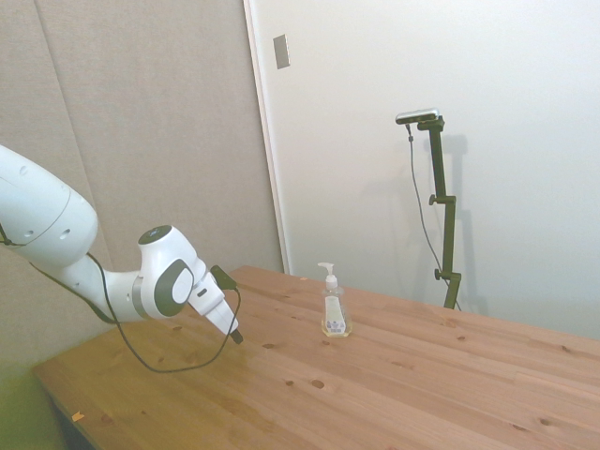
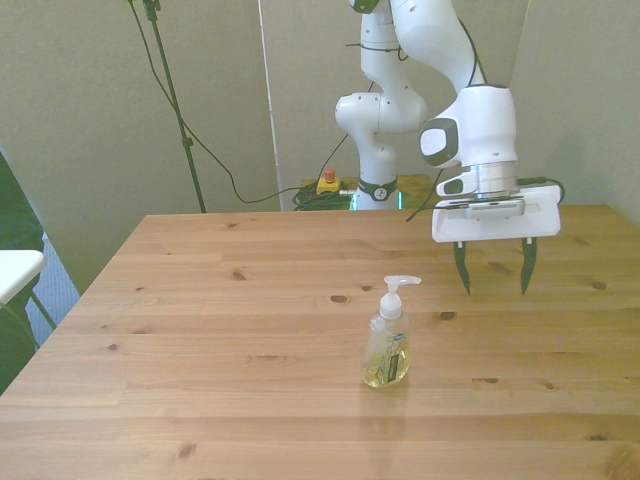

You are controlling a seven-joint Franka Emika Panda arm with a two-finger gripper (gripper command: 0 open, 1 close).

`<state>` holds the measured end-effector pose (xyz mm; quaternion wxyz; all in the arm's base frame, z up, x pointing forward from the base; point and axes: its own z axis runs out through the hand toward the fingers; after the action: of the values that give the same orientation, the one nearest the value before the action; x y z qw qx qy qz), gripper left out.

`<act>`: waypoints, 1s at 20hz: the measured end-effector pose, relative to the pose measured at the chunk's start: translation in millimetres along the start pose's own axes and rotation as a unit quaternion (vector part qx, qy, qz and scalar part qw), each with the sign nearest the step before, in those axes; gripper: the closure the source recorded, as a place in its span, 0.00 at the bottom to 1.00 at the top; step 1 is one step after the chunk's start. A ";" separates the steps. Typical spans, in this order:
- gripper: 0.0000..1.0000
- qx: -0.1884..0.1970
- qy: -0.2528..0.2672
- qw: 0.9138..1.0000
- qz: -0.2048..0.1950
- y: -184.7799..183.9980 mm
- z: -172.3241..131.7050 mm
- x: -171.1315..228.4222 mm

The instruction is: Stand the sanitizer

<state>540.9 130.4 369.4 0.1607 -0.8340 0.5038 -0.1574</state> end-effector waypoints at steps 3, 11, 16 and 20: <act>0.00 -0.017 -0.050 0.998 -0.014 -40.1 -37.0 13.6; 0.00 -0.061 -0.133 0.989 -0.032 27.6 -161.6 114.0; 0.00 -0.082 -0.149 0.984 -0.049 76.1 -172.6 91.2; 0.00 -0.111 -0.161 0.979 -0.049 91.3 -172.6 80.2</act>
<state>431.1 -0.2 493.6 0.1385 -0.8846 0.4444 0.0286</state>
